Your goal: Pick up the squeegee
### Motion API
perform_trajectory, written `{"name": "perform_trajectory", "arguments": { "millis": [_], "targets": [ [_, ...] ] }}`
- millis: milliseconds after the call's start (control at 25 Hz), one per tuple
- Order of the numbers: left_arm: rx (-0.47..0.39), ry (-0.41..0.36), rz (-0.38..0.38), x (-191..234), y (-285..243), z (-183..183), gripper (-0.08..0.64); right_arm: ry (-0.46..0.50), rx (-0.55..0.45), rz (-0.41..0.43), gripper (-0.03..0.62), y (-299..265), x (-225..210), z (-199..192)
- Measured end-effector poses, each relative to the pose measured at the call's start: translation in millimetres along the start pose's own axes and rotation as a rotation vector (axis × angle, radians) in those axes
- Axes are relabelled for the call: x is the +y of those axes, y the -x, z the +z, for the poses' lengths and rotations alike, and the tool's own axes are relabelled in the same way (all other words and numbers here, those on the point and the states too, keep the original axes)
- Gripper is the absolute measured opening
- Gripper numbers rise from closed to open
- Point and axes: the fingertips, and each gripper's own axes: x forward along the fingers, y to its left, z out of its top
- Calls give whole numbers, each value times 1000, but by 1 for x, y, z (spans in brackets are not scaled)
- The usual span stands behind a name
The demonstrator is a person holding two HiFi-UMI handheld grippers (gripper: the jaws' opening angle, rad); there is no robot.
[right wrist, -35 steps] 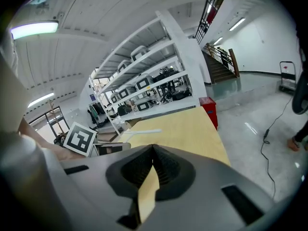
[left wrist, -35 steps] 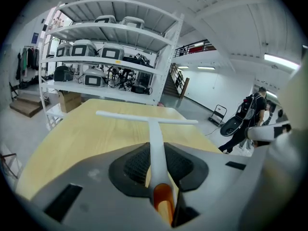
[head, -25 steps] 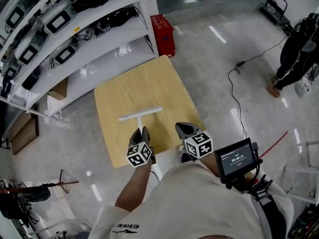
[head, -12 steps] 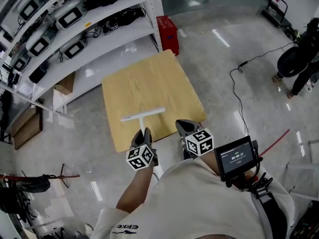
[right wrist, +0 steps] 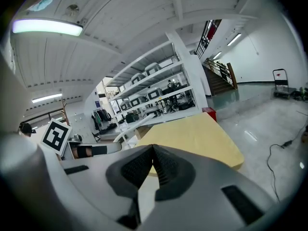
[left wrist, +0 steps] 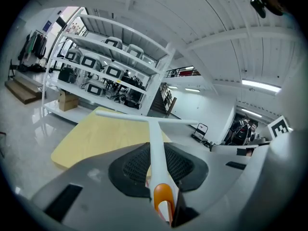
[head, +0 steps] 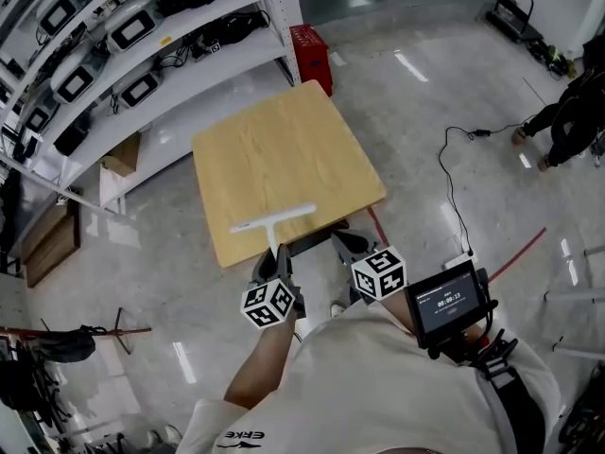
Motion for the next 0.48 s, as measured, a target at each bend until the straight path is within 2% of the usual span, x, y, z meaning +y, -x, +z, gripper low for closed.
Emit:
{"name": "perform_trajectory", "arguments": {
  "millis": [240,480],
  "targets": [
    [-2,7,-28,-16,26,-4,81,-2,-10,-11,3,26,17,-4],
    [-15,20,-30,-60,34,-12,81,10,-15,4,3,67,1,2]
  ]
}}
